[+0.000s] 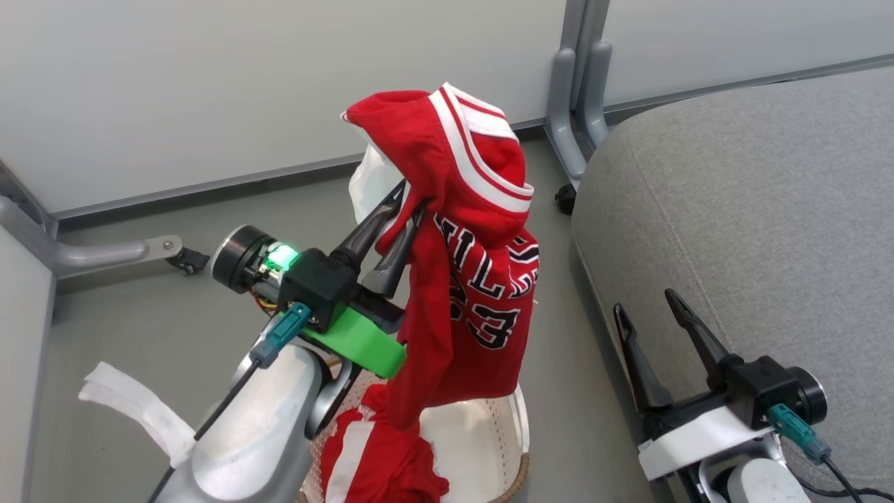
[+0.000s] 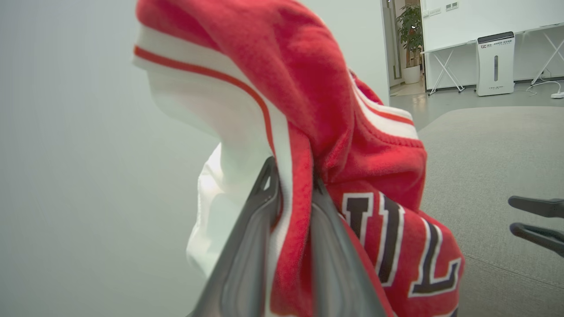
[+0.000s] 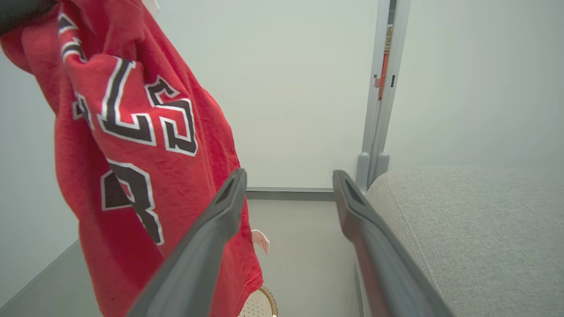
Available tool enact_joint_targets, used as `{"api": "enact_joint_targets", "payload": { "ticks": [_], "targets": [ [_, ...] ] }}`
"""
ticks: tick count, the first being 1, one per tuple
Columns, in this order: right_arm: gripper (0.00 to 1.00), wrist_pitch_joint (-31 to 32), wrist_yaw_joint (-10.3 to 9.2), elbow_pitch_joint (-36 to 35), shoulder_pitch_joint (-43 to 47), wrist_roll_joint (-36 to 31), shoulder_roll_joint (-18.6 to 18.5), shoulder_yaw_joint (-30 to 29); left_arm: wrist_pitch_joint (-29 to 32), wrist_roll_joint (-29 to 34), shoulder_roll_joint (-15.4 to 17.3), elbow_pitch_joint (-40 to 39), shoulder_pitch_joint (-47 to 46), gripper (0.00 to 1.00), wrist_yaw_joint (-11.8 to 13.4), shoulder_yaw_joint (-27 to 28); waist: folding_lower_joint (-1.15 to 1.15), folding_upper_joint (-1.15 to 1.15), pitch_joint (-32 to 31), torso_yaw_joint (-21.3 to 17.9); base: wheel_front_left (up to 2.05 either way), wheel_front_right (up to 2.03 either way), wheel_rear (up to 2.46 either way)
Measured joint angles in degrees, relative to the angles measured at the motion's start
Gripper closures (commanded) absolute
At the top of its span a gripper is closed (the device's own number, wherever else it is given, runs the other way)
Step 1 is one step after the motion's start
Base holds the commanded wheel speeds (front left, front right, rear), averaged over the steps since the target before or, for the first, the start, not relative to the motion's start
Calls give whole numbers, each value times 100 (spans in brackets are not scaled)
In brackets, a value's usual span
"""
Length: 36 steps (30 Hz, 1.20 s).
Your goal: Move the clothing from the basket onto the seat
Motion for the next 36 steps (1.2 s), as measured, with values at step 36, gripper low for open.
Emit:
{"api": "enact_joint_targets", "payload": {
  "ticks": [36],
  "targets": [
    [0,-10,1,916,-1742,-1025,-339,1886,0,-49,-380,-99,-75,100,-16,-382,0,0,243,329,0,0,0]
  ]
}}
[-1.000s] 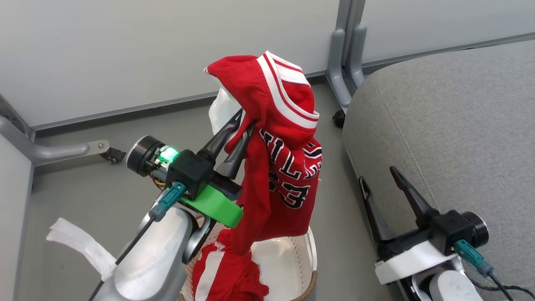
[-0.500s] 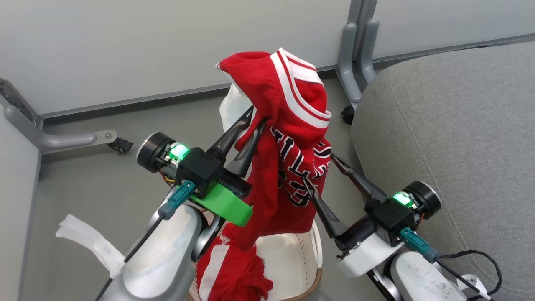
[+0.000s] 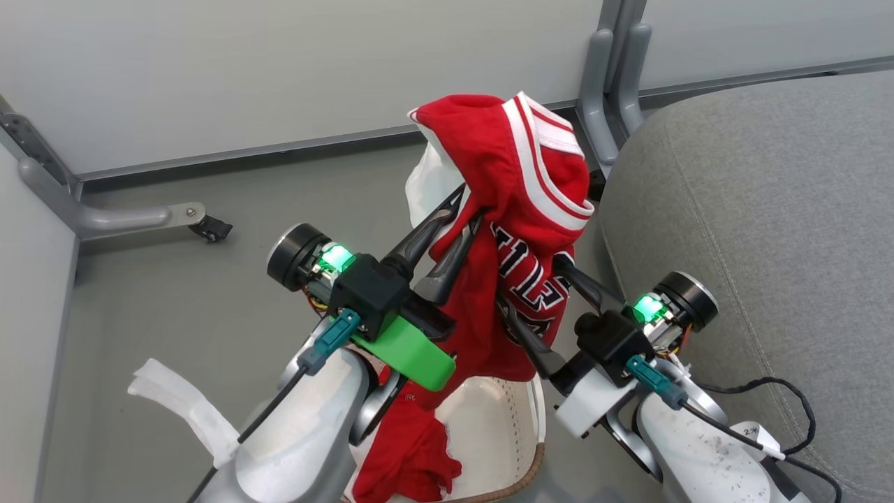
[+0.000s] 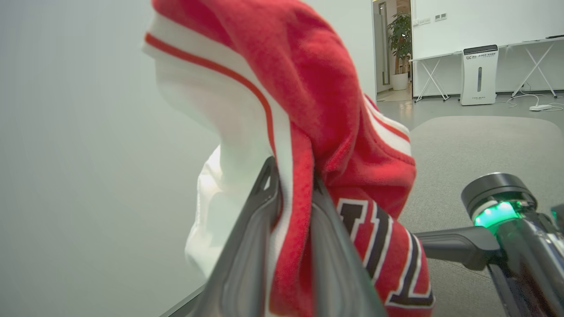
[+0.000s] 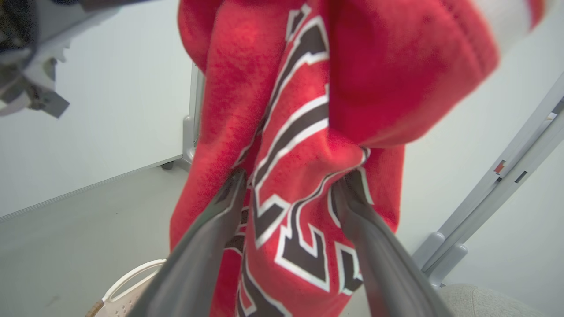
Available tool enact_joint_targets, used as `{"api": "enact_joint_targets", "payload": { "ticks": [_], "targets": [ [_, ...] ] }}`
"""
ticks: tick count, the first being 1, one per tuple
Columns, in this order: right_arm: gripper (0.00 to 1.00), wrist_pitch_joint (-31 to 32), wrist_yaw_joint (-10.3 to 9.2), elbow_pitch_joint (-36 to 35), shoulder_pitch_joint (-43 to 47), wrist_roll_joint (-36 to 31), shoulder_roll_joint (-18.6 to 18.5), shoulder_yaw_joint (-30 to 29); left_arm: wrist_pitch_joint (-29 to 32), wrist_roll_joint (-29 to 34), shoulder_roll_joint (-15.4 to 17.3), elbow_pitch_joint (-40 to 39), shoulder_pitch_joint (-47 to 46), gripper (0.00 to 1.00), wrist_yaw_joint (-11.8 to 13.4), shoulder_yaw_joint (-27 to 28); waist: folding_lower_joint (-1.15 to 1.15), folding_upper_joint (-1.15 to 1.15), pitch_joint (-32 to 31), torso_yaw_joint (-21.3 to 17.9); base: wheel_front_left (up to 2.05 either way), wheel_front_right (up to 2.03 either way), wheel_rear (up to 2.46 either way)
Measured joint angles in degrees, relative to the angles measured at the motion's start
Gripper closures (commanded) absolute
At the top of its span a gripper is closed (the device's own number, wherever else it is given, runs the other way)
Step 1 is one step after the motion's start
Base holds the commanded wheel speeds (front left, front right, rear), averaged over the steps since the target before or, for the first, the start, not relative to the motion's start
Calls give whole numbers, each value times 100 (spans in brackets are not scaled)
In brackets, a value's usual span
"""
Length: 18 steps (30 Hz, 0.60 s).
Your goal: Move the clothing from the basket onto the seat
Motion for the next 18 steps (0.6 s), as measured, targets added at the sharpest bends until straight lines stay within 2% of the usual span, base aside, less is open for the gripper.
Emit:
{"api": "enact_joint_targets", "payload": {
  "ticks": [8,9,10,18],
  "targets": [
    [0,-1,0,254,-159,48,135,-64,0,-88,-60,12,-36,100,-1,-180,0,0,22,48,0,0,0],
    [38,-1,-1,279,-159,71,148,-83,0,-90,-64,14,-45,100,-1,-196,0,0,16,49,0,0,0],
    [100,-1,0,297,-160,87,157,-88,0,-97,-68,13,-48,100,-1,-209,0,0,10,50,0,0,0],
    [100,-1,0,276,-159,275,224,-101,0,-132,-62,20,-49,100,-2,-224,0,0,-2,18,0,0,0]
  ]
}}
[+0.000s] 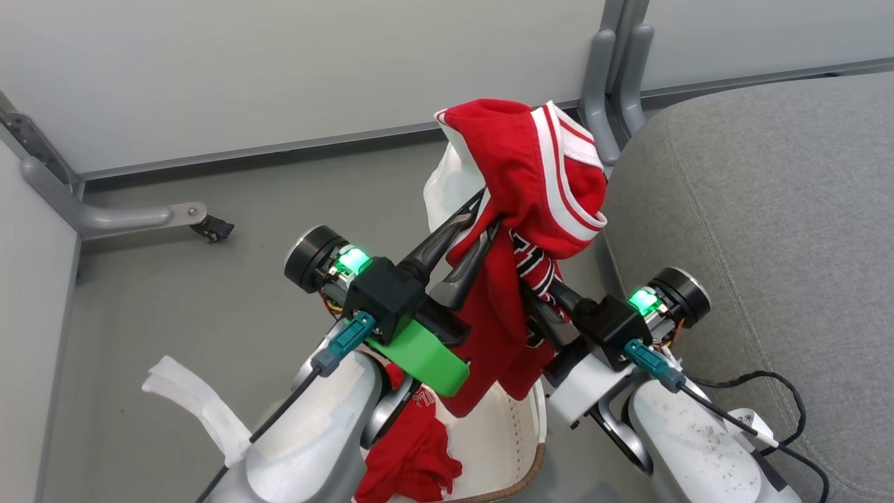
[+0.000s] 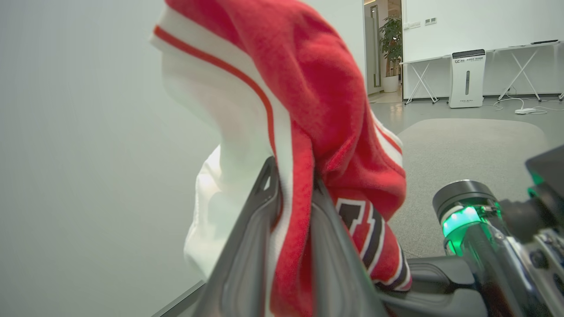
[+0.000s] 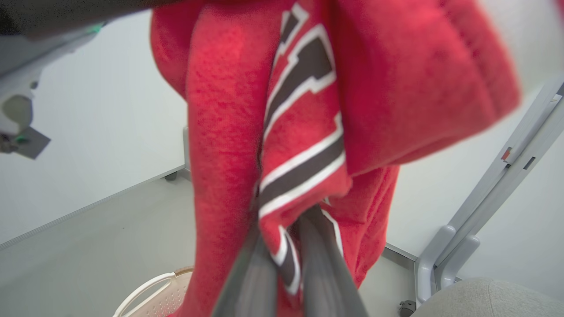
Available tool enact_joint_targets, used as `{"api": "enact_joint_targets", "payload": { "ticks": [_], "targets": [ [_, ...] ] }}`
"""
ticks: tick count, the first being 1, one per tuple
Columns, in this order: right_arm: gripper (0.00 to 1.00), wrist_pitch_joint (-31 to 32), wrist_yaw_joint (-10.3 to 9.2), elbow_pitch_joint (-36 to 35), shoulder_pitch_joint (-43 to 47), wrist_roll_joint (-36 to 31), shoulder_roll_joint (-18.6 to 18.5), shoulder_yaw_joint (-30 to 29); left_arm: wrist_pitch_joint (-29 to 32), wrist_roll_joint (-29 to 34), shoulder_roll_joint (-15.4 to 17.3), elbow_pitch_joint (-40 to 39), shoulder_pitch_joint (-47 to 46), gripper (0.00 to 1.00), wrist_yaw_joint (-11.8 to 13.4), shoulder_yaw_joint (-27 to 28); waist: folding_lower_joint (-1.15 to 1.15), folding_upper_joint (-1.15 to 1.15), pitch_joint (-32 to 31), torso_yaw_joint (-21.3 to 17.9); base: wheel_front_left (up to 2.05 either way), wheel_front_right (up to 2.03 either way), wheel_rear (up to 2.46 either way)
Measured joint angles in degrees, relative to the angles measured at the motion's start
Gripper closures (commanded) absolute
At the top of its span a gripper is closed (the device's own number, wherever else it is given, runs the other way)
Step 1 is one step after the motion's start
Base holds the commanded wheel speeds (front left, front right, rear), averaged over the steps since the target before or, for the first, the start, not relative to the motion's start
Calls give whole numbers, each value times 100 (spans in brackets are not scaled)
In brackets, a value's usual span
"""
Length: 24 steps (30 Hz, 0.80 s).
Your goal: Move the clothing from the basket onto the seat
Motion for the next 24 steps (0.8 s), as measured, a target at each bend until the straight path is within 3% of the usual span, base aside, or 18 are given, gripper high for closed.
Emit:
{"api": "enact_joint_targets", "payload": {
  "ticks": [7,9,10,24],
  "targets": [
    [100,0,0,-75,27,125,23,14,-4,-13,31,38,-1,100,0,9,0,0,3,-30,0,0,0],
    [100,0,0,-93,32,146,26,15,-7,-12,31,44,-1,25,0,29,0,0,3,-35,0,0,0],
    [100,0,0,-107,33,166,29,15,-7,-11,30,44,-1,0,0,38,0,0,3,-36,0,0,0],
    [100,1,0,-142,52,215,33,34,-7,97,3,32,5,0,0,141,0,0,13,-59,0,0,0]
  ]
}}
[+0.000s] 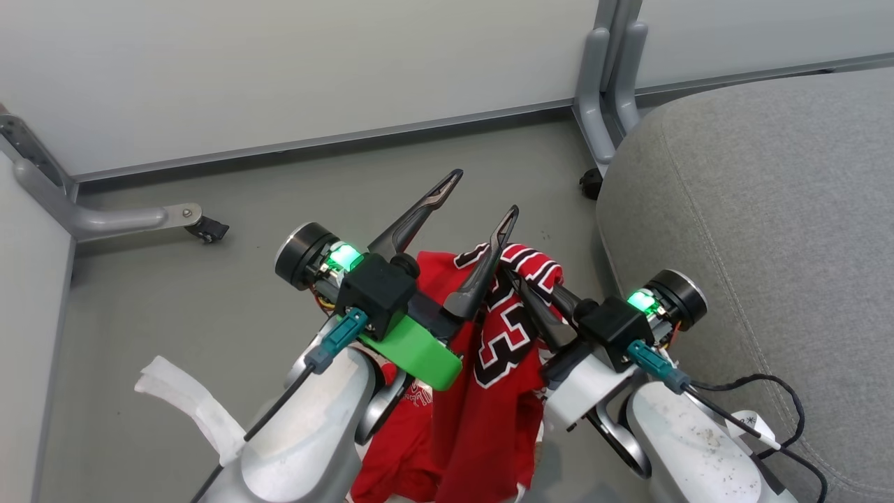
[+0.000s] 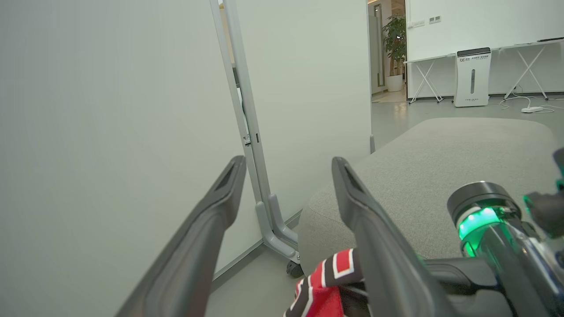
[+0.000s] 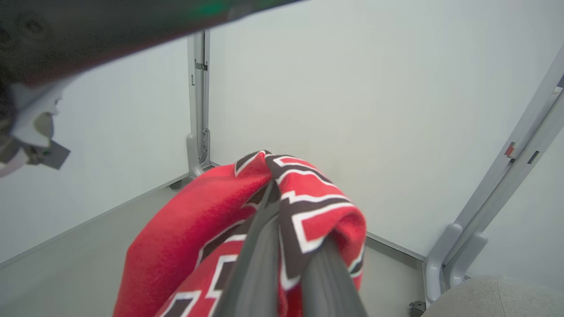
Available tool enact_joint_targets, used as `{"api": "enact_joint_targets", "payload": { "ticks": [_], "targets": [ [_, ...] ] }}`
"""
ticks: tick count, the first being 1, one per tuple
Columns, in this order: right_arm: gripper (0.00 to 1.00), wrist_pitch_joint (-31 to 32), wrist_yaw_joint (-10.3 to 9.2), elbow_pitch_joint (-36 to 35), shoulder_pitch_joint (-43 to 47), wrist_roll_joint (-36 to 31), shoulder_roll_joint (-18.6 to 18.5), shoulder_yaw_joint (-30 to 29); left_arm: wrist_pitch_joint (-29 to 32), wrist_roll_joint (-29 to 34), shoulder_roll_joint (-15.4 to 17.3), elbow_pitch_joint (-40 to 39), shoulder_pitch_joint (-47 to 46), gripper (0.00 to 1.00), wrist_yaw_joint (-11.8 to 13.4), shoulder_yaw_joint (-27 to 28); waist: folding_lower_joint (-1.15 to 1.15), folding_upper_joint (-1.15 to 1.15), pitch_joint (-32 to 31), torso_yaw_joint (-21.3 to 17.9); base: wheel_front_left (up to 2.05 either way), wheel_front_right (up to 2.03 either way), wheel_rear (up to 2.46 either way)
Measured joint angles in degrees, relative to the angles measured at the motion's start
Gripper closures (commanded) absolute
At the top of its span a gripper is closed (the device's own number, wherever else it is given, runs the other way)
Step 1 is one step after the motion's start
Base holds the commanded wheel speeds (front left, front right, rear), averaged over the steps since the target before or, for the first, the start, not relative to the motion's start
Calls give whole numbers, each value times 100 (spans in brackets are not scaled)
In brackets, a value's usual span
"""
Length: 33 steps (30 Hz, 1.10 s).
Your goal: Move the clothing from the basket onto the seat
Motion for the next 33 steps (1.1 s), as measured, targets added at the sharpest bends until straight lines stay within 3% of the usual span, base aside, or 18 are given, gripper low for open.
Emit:
{"api": "enact_joint_targets", "payload": {
  "ticks": [12,33],
  "targets": [
    [100,0,0,-140,297,183,-8,-470,-1,55,8,20,34,0,0,-23,0,0,34,-206,0,0,0],
    [100,1,0,-708,701,129,-36,-1680,-1,111,-3,174,-91,0,0,-313,0,0,476,-1284,0,0,0]
  ]
}}
